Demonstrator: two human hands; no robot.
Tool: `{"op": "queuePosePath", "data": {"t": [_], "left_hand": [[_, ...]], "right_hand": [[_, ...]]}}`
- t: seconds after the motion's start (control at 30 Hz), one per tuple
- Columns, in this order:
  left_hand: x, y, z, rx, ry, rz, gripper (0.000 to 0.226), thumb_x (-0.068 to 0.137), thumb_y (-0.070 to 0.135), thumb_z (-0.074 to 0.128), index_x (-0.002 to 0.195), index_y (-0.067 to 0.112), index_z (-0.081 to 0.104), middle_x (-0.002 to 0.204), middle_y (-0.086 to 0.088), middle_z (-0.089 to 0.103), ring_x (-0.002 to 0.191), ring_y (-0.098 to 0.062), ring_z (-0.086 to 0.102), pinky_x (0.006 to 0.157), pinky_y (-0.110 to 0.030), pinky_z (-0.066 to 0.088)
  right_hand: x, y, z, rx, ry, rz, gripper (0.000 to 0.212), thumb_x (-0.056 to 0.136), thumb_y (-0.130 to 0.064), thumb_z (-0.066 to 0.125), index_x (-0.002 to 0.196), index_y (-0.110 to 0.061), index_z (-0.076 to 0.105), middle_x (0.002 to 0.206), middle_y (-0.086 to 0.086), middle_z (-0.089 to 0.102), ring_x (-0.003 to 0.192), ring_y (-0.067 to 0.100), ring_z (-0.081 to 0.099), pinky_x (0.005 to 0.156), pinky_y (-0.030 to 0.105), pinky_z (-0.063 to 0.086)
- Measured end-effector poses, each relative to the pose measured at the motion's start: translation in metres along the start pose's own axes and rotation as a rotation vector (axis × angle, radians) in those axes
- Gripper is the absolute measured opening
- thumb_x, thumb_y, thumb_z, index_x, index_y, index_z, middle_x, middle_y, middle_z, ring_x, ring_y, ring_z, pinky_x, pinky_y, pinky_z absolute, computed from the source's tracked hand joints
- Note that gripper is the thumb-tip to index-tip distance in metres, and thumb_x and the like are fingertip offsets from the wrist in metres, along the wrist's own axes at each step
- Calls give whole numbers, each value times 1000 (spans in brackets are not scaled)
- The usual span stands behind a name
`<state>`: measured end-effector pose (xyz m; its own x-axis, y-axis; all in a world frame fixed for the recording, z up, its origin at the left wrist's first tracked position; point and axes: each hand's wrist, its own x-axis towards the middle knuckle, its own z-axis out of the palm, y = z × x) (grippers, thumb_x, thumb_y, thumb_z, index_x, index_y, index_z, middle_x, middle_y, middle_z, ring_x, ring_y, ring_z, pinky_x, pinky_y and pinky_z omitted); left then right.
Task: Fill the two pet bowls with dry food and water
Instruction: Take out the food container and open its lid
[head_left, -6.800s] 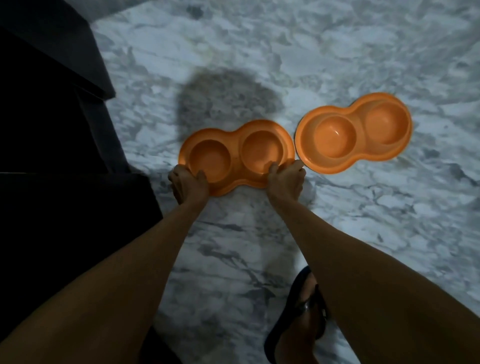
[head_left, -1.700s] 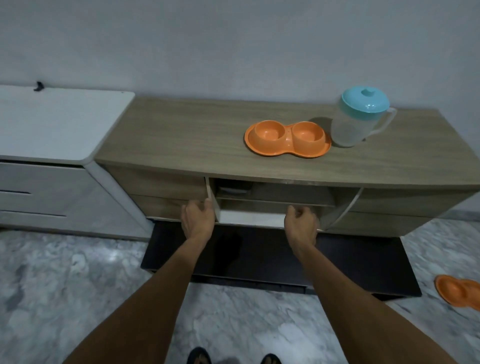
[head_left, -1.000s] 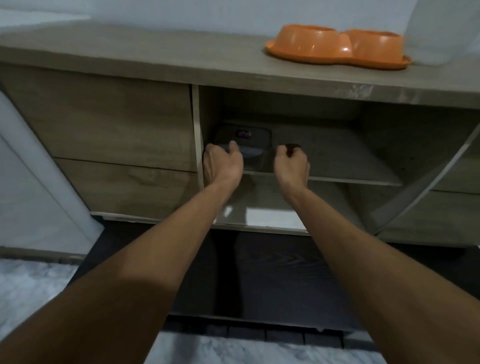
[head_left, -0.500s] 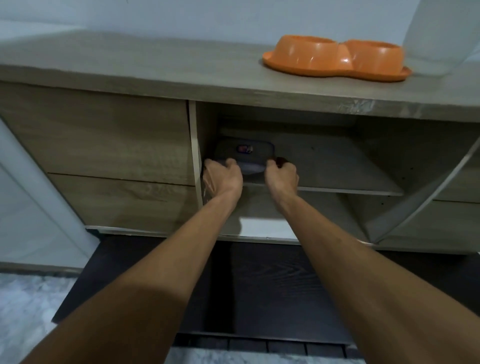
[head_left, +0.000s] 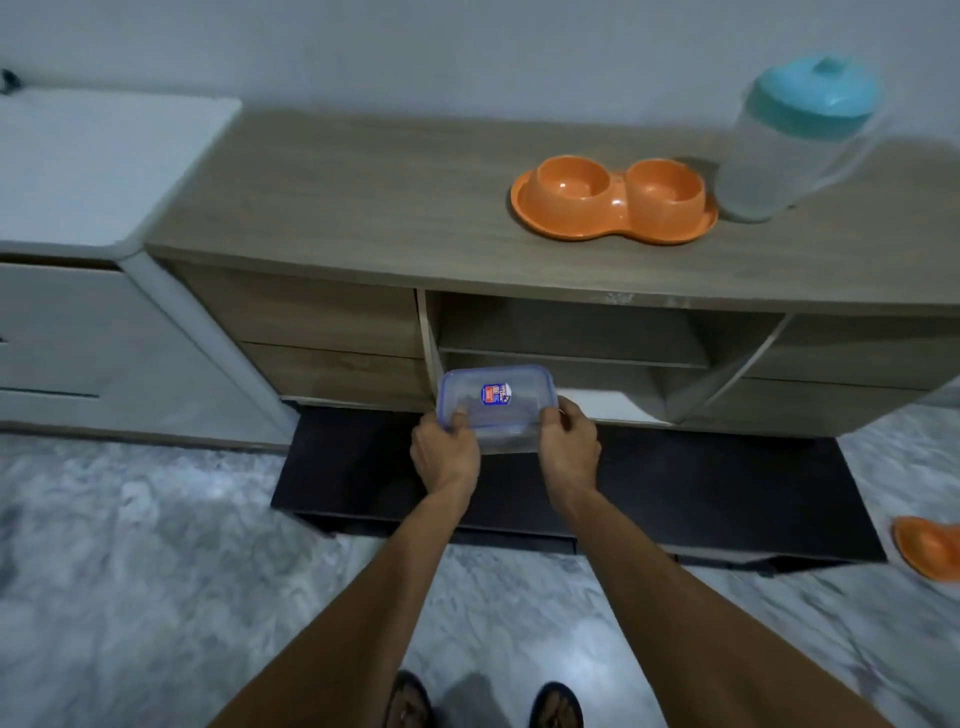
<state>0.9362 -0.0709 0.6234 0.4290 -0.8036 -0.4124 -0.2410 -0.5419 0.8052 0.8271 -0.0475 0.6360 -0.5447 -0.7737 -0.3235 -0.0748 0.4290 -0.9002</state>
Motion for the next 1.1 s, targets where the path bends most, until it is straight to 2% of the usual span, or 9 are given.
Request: {"op": "queuePosePath", "data": {"t": [0.23, 0.33, 0.47, 0.57, 0.63, 0.8, 0.93, 1.0, 1.1], "left_hand": [[-64, 65, -48, -5, 0, 84, 36, 97, 35, 53, 111, 3, 64, 110, -14, 64, 104, -28, 61, 81, -33, 46], [-67, 96, -53, -52, -12, 132, 33, 97, 33, 54, 107, 4, 64, 106, -13, 64, 98, -26, 62, 75, -30, 45], [-52, 133, -56, -73, 38, 200, 33, 97, 33, 54, 99, 3, 66, 95, -11, 67, 90, -27, 63, 81, -36, 51], [-26, 156, -59, -104, 40, 238, 33, 97, 34, 55, 104, 4, 67, 96, -9, 68, 88, -24, 64, 72, -33, 51], [-4, 171, -61, -124, 24, 270, 30, 98, 33, 53, 109, 9, 66, 98, -7, 69, 87, -20, 65, 62, -22, 46], [66, 213, -67, -113, -12, 270, 24, 100, 28, 50, 106, 10, 66, 94, -5, 67, 75, -12, 61, 59, -20, 43], [125, 241, -67, -127, -28, 251, 24, 97, 17, 53, 103, 0, 68, 97, -17, 70, 84, -26, 63, 67, -27, 42], [152, 249, -66, -113, -58, 260, 22, 96, 13, 54, 103, -1, 69, 93, -16, 69, 81, -24, 61, 64, -26, 41], [182, 256, -63, -80, -74, 267, 18, 94, 10, 54, 88, 0, 67, 78, -13, 63, 71, -24, 55, 59, -26, 36]], "right_hand": [[-42, -74, -45, 49, -26, -12, 23, 94, -16, 47, 103, -17, 68, 93, 4, 64, 90, 21, 57, 72, 28, 41], [-37, -103, -52, 68, -31, -55, 26, 94, -18, 48, 109, -17, 69, 96, 3, 66, 94, 21, 59, 78, 30, 45], [-17, -138, -47, 69, -62, -114, 25, 94, -22, 49, 107, -17, 69, 97, 3, 67, 96, 22, 60, 79, 31, 48], [2, -164, -32, 106, -79, -139, 24, 96, -20, 49, 111, -20, 68, 98, 0, 63, 95, 19, 59, 81, 33, 46], [16, -180, -17, 128, -93, -157, 18, 97, -20, 50, 104, -22, 66, 96, 0, 64, 94, 19, 60, 80, 32, 46], [59, -214, 35, 90, -110, -138, 19, 95, -26, 52, 107, -23, 67, 107, 5, 68, 100, 23, 62, 94, 44, 50], [96, -237, 74, 133, -78, -133, 20, 96, -16, 54, 109, -14, 68, 98, 3, 69, 88, 17, 64, 78, 30, 50], [112, -241, 93, 144, -85, -109, 21, 96, -14, 54, 110, -9, 68, 96, 3, 68, 84, 14, 63, 67, 23, 46], [133, -243, 114, 133, -62, -87, 25, 95, -14, 54, 114, -10, 69, 103, 6, 70, 89, 17, 62, 66, 22, 45]]}}
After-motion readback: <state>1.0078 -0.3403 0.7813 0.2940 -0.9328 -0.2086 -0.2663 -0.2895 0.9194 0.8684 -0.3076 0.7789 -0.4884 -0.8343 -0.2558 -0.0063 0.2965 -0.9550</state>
